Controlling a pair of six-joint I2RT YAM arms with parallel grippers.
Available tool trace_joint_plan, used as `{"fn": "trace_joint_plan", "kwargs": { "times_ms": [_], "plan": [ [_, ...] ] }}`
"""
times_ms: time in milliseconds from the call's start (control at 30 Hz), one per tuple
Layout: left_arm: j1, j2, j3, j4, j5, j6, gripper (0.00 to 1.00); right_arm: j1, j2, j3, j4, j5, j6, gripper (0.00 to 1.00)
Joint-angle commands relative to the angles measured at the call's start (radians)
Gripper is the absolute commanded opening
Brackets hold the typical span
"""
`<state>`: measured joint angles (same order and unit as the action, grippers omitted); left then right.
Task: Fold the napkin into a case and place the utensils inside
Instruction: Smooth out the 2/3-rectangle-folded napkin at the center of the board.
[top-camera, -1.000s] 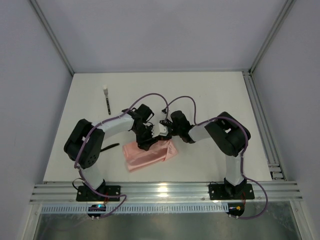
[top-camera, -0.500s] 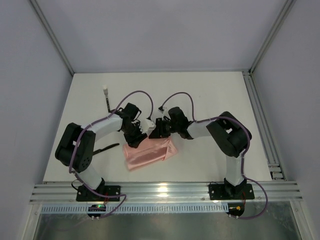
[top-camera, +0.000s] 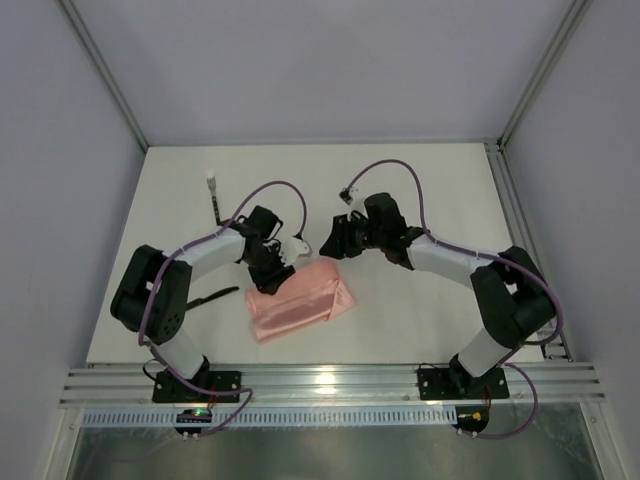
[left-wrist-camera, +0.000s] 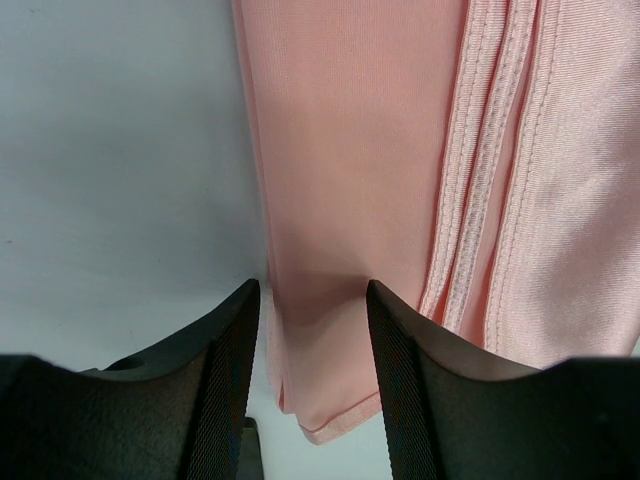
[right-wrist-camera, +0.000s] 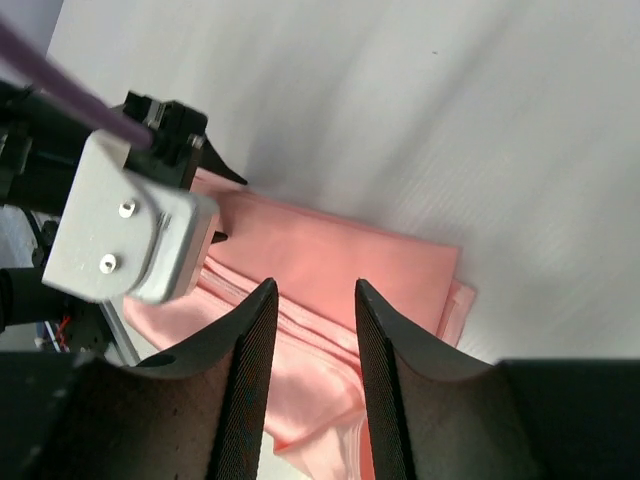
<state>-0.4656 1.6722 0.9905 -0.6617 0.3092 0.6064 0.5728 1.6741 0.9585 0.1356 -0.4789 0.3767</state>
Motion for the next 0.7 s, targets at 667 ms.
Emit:
{"fn": "trace_joint_plan", "kwargs": {
  "times_ms": [667],
  "plan": [
    [-0.096, 0.018, 0.128, -0.107, 0.159, -0.053, 0.49, -0.010, -0.114, -0.306, 0.068, -0.006, -0.078, 0.32]
  ]
}}
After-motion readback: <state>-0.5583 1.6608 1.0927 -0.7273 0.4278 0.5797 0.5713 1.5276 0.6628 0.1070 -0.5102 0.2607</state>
